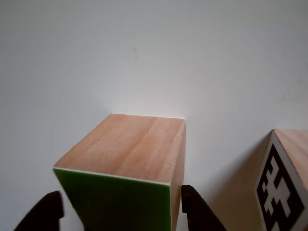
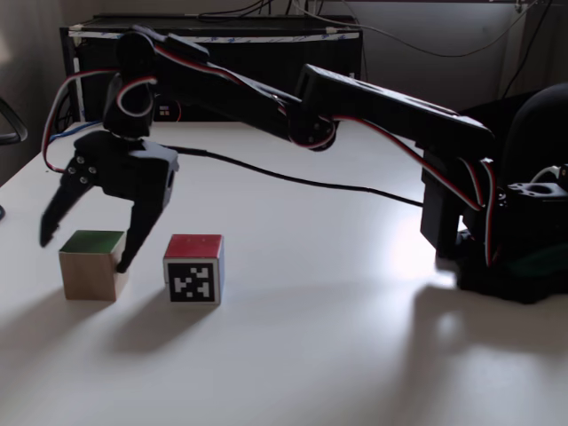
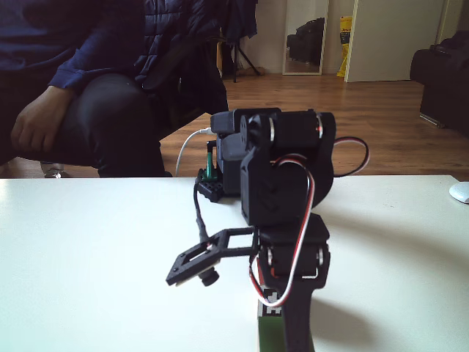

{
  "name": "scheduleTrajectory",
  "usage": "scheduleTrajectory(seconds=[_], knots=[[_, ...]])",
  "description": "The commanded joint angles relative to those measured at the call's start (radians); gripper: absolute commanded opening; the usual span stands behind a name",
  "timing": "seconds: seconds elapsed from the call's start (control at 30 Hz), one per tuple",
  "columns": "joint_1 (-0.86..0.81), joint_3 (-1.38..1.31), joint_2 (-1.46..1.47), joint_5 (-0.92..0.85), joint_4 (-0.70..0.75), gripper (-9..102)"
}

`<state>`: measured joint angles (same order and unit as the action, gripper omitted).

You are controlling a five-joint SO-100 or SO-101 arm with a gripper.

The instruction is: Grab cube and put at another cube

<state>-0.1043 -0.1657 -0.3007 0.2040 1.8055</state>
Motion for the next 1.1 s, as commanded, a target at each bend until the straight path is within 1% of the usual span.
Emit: scheduleTrajectory(seconds=[0.0,0.23,0.57,0.87,1.07], knots=[[0.002,-0.028,-0.026,-0.002,0.003,34],[-0.020,-0.029,-0.006,-0.002,0.003,29],[-0.049,-0.087,0.023,-0.012,0.003,14],[-0.055,-0.074,-0.034,0.011,0.006,10],[-0.049,0.080,-0.218,0.051,0.006,9]])
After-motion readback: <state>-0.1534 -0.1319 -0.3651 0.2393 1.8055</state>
